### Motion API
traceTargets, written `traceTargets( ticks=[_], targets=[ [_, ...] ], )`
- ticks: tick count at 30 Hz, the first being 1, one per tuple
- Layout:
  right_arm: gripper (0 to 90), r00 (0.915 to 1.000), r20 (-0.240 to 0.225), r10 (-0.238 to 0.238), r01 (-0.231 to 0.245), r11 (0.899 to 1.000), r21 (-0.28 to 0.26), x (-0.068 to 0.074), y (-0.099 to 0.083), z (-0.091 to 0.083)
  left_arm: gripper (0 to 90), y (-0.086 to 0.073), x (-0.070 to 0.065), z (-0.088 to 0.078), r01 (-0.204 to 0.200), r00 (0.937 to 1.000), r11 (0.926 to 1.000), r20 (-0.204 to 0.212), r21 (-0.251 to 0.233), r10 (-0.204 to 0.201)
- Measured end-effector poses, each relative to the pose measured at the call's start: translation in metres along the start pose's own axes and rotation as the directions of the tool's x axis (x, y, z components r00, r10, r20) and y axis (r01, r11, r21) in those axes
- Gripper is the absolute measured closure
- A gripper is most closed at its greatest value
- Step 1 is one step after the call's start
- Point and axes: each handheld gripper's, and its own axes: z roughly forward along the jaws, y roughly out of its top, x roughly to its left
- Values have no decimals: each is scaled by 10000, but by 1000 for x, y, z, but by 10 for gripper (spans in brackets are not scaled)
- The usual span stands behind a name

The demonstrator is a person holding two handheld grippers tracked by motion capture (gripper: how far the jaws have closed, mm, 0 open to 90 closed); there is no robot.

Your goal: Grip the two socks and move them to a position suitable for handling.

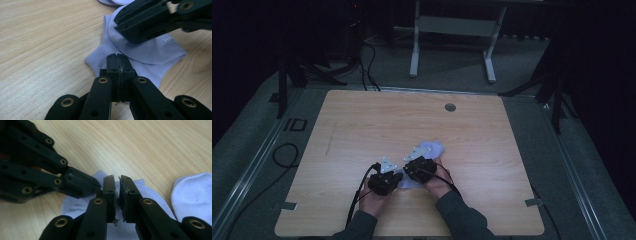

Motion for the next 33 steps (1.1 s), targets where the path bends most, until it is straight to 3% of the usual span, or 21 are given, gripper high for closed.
traceTargets(
  ticks=[6, 9, 16, 33],
  targets=[
    [762, 9995, 65, 299, -302, 9983, 497, -5, -3, 11, 893, 0, 0, 0, 9, 10000, 10000, 6, -20, -9],
    [767, 9997, 164, 166, -177, 9975, 678, -5, -5, 14, 893, 0, 0, 0, -8, 10000, 10000, -5, -23, 8],
    [878, 9996, 151, 221, -232, 9968, 765, -7, -4, 15, 893, 0, -1, 0, -13, 10000, 10000, -26, -52, 13],
    [898, 9993, 106, 372, -373, 9993, 89, -9, -10, -12, 893, 0, -1, 1, 0, 10000, 10000, -24, -95, -1]
  ],
)
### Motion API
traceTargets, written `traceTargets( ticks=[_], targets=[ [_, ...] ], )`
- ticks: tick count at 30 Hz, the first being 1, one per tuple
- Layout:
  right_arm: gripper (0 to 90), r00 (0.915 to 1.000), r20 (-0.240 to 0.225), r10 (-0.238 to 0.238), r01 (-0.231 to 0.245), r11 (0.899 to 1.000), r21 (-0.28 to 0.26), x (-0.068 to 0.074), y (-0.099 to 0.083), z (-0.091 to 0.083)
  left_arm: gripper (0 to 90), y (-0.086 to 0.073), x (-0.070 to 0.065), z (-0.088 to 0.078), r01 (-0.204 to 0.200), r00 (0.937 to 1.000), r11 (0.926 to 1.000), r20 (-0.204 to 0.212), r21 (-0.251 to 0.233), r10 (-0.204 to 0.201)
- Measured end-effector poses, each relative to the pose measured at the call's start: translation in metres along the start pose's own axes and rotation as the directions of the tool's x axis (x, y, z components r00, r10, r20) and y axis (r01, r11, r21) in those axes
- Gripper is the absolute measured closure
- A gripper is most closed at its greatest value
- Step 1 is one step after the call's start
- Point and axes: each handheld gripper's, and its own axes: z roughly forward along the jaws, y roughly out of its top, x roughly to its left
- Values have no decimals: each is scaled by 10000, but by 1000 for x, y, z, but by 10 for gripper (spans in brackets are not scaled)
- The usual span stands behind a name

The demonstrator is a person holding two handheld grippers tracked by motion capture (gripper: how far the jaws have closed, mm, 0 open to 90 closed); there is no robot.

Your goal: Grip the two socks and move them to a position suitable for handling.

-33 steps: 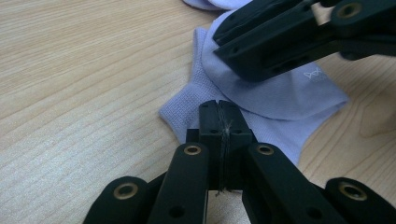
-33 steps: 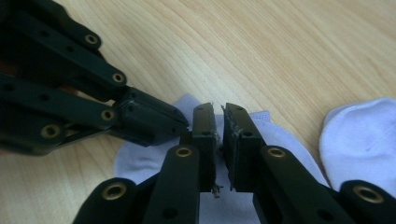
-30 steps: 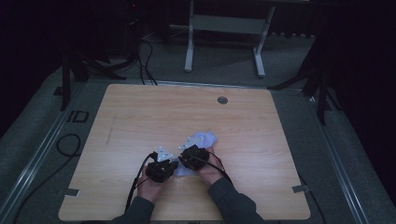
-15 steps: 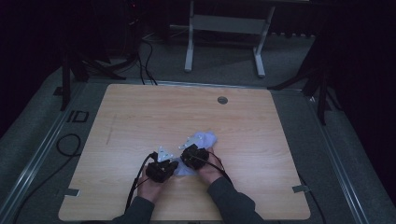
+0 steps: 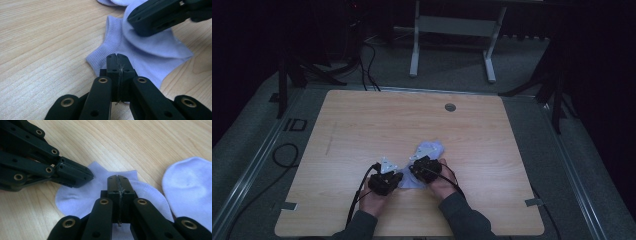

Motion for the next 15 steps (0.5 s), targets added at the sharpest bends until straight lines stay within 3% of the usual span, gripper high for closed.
traceTargets(
  ticks=[15],
  targets=[
    [898, 9993, 66, 368, -364, 9982, -471, -12, -18, -27, 893, 0, 0, 0, 49, 10000, 10000, 38, -30, -49]
  ],
)
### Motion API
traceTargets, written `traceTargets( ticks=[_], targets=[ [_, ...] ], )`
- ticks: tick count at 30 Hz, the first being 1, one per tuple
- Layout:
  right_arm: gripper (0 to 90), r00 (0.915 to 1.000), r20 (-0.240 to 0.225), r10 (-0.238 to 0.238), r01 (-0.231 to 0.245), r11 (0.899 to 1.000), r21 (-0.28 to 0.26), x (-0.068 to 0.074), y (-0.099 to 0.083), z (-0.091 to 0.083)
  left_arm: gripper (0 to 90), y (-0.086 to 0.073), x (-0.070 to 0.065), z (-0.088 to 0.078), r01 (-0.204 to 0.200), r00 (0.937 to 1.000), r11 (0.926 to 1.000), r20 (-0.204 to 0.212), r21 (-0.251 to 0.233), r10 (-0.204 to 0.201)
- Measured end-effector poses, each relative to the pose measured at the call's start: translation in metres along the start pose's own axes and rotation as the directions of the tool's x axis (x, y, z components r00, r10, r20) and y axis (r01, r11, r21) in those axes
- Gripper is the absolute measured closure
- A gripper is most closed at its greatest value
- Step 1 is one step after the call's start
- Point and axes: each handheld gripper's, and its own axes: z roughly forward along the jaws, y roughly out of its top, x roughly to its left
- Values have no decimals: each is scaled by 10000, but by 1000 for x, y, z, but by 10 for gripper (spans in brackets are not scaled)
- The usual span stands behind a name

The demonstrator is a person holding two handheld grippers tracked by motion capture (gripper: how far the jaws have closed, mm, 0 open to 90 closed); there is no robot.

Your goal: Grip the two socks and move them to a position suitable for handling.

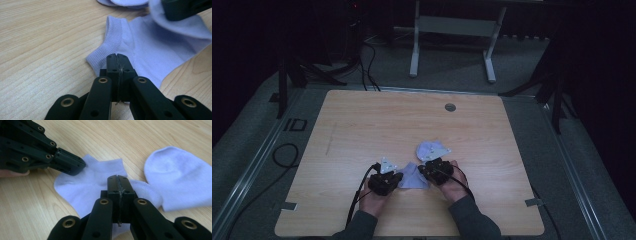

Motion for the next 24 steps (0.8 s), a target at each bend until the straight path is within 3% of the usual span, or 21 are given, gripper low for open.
traceTargets(
  ticks=[10, 17, 22, 24],
  targets=[
    [897, 9989, 134, 456, -452, 9986, -257, -13, -26, -21, 892, 0, 0, 0, -63, 10000, 10000, -37, 4, 63],
    [897, 9921, 206, 1236, -1229, 9919, -321, -26, -56, -35, 892, 0, 0, 0, -44, 10000, 10000, -14, 3, 44],
    [895, 9868, 519, 1535, -1528, 9881, -160, -35, -71, -46, 892, 0, 0, 0, -37, 10000, 10000, -12, 0, 37],
    [892, 9827, 884, 1626, -1626, 9867, -74, -40, -76, -50, 892, 0, 0, 0, -38, 10000, 10000, -9, -2, 38]
  ],
)
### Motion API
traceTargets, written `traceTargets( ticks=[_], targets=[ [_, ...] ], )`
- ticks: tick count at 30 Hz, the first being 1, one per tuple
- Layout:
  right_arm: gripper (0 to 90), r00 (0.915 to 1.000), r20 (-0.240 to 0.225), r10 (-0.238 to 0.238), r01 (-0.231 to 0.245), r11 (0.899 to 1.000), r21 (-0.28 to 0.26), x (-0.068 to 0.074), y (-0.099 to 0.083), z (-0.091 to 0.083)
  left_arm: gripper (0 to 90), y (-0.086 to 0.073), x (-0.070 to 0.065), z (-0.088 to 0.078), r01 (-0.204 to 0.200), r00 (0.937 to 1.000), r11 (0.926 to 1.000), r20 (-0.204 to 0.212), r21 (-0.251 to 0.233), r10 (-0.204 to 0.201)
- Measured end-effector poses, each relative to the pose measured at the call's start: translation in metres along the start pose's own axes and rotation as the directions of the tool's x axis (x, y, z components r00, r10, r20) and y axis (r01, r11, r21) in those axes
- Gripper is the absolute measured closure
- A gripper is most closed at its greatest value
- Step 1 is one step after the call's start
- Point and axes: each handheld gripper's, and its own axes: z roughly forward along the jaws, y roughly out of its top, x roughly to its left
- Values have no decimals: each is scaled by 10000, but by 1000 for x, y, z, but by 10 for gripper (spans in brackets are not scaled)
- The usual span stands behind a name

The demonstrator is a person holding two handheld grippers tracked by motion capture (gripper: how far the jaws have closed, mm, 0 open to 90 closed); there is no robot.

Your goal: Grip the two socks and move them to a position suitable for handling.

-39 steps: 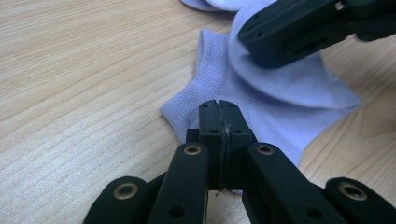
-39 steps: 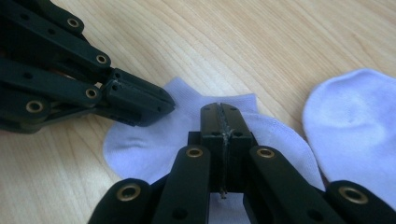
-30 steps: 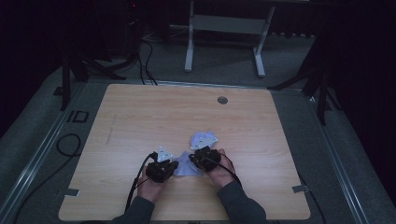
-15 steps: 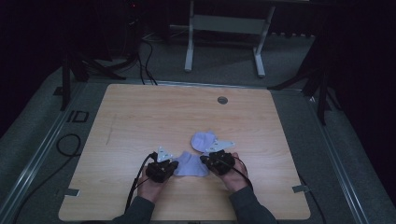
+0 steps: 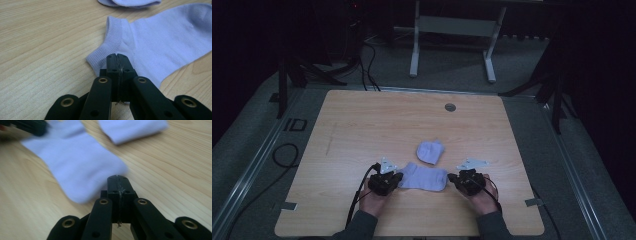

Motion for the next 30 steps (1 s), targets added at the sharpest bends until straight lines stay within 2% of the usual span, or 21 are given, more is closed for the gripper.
traceTargets(
  ticks=[3, 5, 7, 12, 16, 22, 30],
  targets=[
    [888, 9991, 76, 407, -405, 9990, -197, -7, -3, -6, 891, 0, 0, 0, 31, 10000, 10000, -4, -18, -31],
    [874, 9987, 70, 496, -492, 9978, -443, -8, -1, -11, 890, 0, 0, 0, 33, 10000, 10000, -20, -18, -33],
    [861, 9981, -239, 561, -578, 9954, -758, -5, 3, -15, 890, 0, -1, 0, 59, 10000, 10000, -31, -29, -59],
    [846, 9984, -568, -35, -22, 9950, -994, 15, 15, -11, 889, 0, -1, 0, 47, 10000, 10000, -78, -39, -48],
    [824, 9972, -695, -276, 225, 9970, -735, 22, 18, 1, 880, -1, -1, 0, 78, 10000, 10000, -45, -38, -78],
    [797, 9965, -713, -428, 410, 9988, -263, 24, 21, 11, 857, -1, -1, 0, 122, 9999, 9999, 39, -49, -122],
    [801, 9969, -409, -669, 690, 9962, 540, 19, 17, 22, 860, -3, 0, -3, 207, 9997, 9998, 110, -12, -206]
  ],
)
